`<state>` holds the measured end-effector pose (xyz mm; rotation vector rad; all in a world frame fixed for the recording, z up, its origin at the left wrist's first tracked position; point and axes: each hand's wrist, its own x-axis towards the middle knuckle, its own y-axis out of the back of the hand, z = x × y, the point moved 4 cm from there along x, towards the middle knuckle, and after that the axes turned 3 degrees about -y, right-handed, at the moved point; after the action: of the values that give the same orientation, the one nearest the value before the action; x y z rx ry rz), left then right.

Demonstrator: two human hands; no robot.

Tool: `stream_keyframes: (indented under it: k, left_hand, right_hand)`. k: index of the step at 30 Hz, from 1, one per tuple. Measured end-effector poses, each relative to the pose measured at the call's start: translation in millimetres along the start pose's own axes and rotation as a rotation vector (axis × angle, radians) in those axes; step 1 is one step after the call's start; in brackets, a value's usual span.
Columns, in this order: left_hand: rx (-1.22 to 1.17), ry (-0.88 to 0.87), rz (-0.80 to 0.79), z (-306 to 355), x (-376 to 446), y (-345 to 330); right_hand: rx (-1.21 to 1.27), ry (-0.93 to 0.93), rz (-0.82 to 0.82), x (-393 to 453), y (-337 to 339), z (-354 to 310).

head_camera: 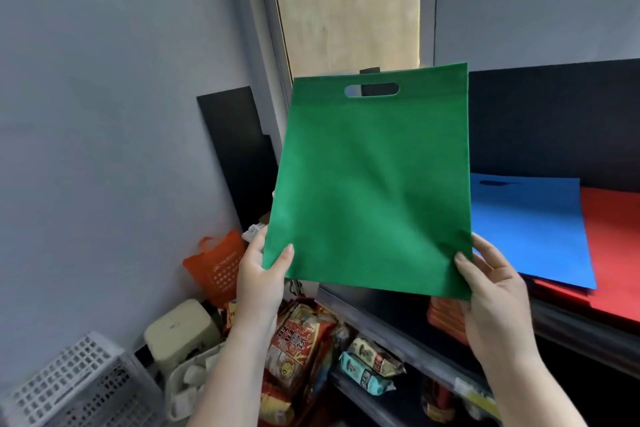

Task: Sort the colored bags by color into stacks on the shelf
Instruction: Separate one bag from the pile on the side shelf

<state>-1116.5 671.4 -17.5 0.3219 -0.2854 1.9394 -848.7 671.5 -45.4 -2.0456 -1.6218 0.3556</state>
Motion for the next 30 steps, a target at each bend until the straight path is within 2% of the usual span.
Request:
stream_keyframes:
  k: [7, 14, 19, 27, 30]
  left_hand:
    - [0.043, -0.053, 0.03, -34, 83, 23]
    - [0.103, -0.151, 0.028, -61, 172, 13]
    - [0.185, -0.217, -0.012, -79, 222, 1]
    - [0.233, -0.261, -0.168, -101, 266, -32]
    - [0.259, -0.219, -0.274, -116, 278, -43]
  right_hand:
    - [-0.109, 0.09, 0.017, 58, -51, 34]
    - [-0.26, 0.188, 0.057, 133, -85, 57]
    - [-0.473, 0.282, 0.118, 168, -95, 62]
    - [-0.901, 0.309, 0.282, 189, -92, 62]
    - [-1.035, 0.31, 0.357, 188, -94, 64]
